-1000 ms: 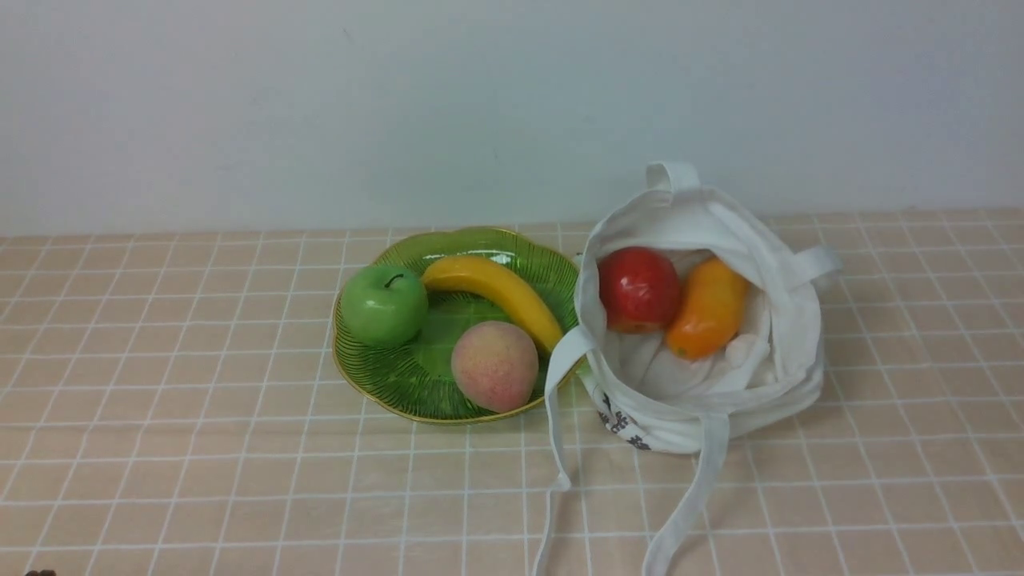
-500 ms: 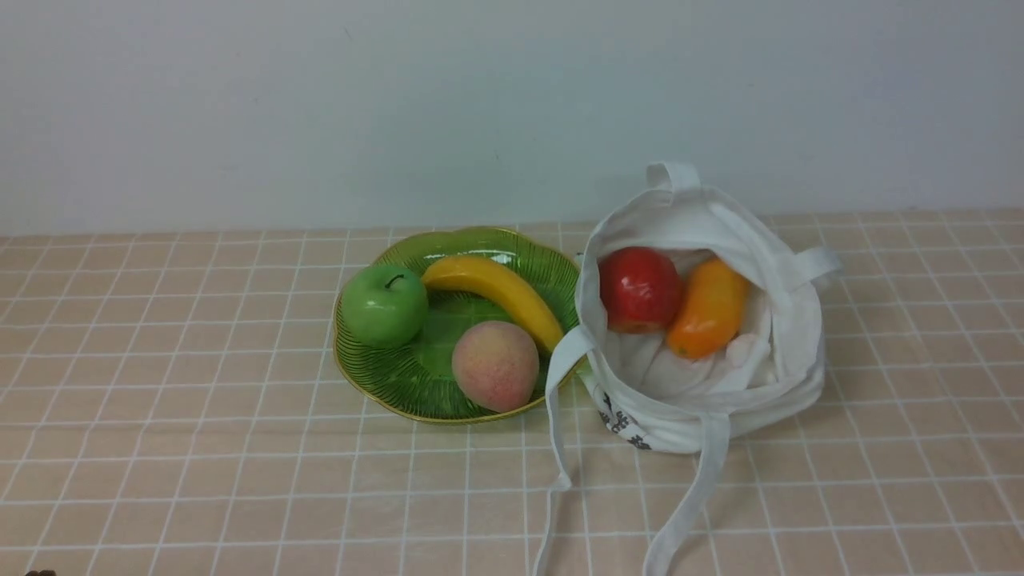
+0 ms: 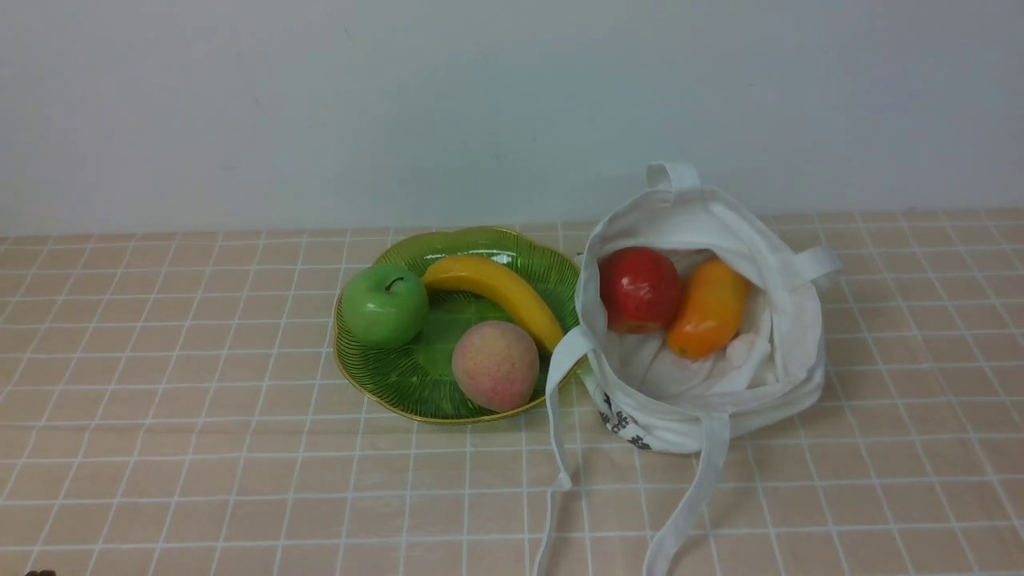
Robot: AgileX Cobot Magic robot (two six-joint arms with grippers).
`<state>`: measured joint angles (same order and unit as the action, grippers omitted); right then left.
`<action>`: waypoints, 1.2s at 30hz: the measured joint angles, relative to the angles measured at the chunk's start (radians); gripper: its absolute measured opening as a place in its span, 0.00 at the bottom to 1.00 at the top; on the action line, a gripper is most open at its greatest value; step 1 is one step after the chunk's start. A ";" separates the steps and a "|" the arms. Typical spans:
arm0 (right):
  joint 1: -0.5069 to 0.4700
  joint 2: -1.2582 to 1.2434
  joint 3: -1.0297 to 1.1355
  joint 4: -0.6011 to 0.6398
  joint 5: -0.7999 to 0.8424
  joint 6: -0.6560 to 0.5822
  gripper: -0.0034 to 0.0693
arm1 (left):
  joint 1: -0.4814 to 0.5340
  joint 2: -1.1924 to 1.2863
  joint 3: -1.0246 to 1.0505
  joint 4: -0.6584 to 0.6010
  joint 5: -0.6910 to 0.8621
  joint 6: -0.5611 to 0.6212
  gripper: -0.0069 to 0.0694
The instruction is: Take the fruit out of the bag on the brown coffee tablecloth and place them on the plate.
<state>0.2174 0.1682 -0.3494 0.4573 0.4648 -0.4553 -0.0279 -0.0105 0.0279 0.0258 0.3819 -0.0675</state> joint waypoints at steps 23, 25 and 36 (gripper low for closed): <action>-0.020 -0.177 0.352 -0.531 -0.057 0.634 0.03 | 0.000 0.000 0.000 0.000 0.000 0.000 0.08; -0.025 -0.177 0.366 -0.531 -0.056 0.634 0.03 | 0.000 0.000 0.000 0.000 0.001 0.000 0.08; -0.040 -0.181 0.368 -0.535 -0.064 0.606 0.03 | 0.000 0.000 0.000 0.000 0.001 0.000 0.08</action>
<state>0.1776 -0.0125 0.0184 -0.0775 0.4007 0.1503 -0.0279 -0.0105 0.0279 0.0258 0.3826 -0.0675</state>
